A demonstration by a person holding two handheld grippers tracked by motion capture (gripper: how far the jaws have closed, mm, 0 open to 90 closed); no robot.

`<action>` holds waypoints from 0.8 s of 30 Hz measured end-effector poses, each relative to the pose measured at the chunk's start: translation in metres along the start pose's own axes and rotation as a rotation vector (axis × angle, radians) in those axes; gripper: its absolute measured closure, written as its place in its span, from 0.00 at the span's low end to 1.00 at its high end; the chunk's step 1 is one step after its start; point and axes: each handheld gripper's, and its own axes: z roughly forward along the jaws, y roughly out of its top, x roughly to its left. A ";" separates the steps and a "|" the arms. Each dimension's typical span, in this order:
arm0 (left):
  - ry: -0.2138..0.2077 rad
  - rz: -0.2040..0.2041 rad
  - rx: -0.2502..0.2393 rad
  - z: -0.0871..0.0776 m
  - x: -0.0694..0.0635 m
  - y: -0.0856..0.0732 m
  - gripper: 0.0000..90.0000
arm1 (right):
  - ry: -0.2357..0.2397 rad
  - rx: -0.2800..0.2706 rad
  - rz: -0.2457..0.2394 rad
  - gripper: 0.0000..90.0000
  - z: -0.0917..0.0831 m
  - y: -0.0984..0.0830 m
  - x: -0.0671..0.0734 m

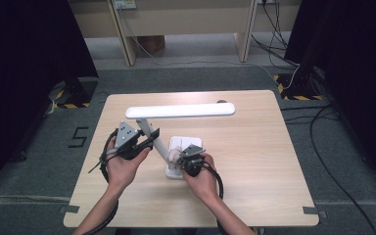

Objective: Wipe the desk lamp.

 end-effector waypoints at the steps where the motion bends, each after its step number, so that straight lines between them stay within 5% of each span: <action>1: 0.000 0.001 0.000 0.000 0.000 0.000 0.71 | -0.004 0.000 -0.004 0.94 0.001 0.000 0.000; 24: 0.011 0.007 -0.002 0.000 -0.001 0.000 0.71 | -0.047 0.028 -0.031 0.95 0.006 -0.011 -0.006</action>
